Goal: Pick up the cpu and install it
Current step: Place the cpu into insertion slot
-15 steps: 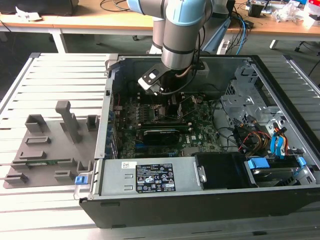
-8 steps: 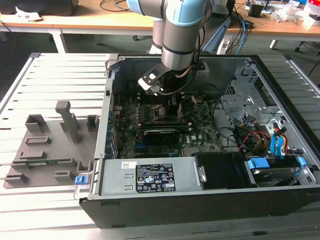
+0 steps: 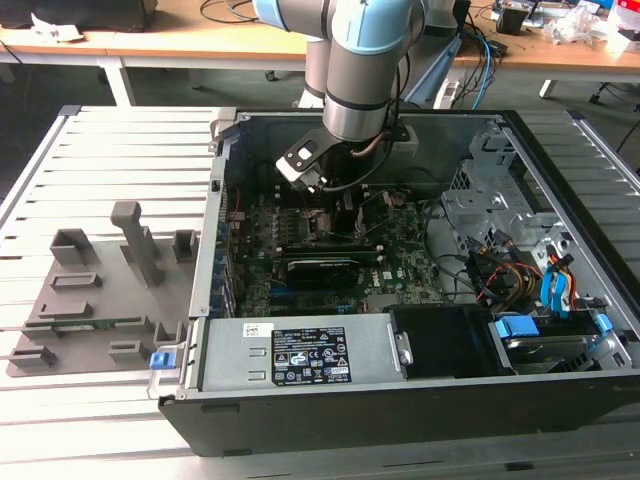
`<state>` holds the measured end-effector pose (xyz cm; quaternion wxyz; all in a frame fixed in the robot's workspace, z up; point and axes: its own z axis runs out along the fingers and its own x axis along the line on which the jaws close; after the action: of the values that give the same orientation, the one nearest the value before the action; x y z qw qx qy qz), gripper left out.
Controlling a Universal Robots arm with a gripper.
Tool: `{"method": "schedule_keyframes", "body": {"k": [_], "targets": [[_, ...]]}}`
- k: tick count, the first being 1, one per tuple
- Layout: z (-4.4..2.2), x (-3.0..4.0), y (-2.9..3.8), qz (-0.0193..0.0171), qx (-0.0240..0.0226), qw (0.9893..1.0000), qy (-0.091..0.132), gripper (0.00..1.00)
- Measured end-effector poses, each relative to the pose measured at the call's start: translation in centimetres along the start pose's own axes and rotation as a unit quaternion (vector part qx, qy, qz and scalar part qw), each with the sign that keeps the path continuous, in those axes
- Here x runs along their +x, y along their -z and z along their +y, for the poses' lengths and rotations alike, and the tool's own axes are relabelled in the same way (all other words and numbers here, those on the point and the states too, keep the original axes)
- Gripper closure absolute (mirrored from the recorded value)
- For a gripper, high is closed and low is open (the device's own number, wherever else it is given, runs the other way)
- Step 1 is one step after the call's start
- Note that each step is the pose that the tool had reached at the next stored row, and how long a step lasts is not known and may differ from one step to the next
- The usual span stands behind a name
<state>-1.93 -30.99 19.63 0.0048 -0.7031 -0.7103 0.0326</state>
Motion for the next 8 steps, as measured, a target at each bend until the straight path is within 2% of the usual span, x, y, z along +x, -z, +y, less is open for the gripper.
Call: {"method": "schedule_keyframes", "body": {"k": [3,8], "targets": [[0.00,-0.30,-0.02,0.0001,-0.0001,1.0000,0.000,0.38],[-0.01,-0.05,0.19,0.0008,0.0000,1.0000,0.000,0.38]]}}
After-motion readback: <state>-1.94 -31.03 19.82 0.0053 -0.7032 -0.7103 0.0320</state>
